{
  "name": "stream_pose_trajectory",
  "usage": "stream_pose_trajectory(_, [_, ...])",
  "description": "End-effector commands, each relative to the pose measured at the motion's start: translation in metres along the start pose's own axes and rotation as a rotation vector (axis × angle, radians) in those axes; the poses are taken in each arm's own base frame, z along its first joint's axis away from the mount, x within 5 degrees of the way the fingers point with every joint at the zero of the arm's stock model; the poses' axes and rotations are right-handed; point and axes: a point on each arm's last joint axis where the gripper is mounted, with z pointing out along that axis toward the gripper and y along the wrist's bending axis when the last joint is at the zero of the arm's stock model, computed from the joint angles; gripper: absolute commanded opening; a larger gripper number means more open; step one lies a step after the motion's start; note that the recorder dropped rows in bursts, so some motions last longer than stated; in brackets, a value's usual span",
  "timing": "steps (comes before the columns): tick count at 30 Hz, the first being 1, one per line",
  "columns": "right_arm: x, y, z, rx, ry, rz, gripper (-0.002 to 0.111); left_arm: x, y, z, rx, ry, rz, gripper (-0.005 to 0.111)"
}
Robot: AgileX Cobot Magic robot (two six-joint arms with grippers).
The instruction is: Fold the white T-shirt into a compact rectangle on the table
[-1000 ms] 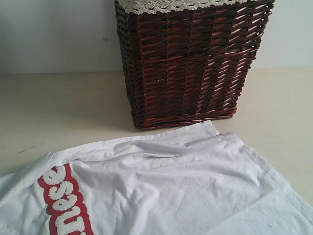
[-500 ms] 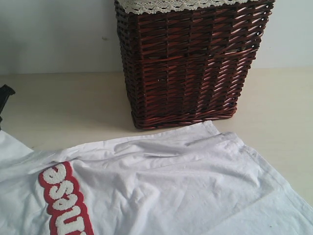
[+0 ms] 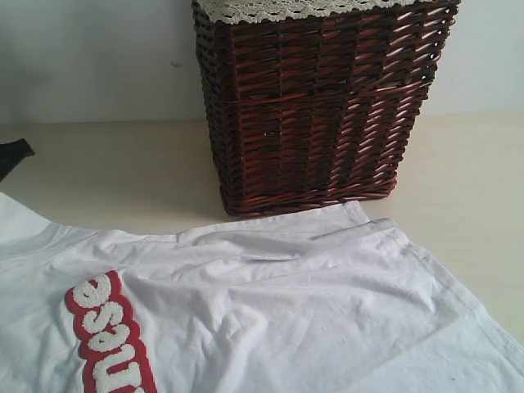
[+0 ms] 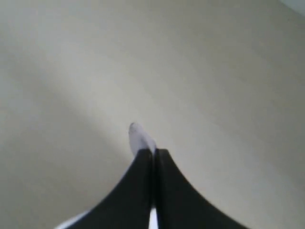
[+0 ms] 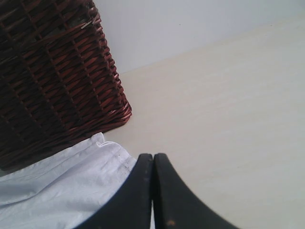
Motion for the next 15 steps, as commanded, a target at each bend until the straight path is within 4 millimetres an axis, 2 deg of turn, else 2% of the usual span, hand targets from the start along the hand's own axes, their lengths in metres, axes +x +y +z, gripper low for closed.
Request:
stream_pose_trajectory(1, [0.001,-0.001,0.000,0.002,-0.009,-0.006,0.000,-0.008,-0.008,0.008,0.025,-0.032,0.034,0.000])
stream_pose_trajectory(5, [0.001,-0.001,0.000,0.002,-0.009,-0.006,0.000,-0.012,-0.016,0.020,0.029,-0.038,0.031,0.000])
stream_pose_trajectory(7, [0.001,-0.001,0.000,0.002,-0.009,-0.006,0.000,-0.013,-0.020,0.028,0.028,-0.036,0.031,0.004])
stream_pose_trajectory(9, [0.001,-0.001,0.000,0.002,-0.009,-0.006,0.000,-0.015,-0.024,0.035,0.033,-0.037,0.031,0.014])
stream_pose_trajectory(12, [0.001,-0.001,0.000,0.002,-0.009,-0.006,0.000,-0.014,-0.029,0.043,0.045,-0.029,0.032,0.037])
stream_pose_trajectory(15, [0.001,-0.001,0.000,0.002,-0.009,-0.006,0.000,-0.019,-0.032,0.043,0.054,-0.040,0.029,0.059])
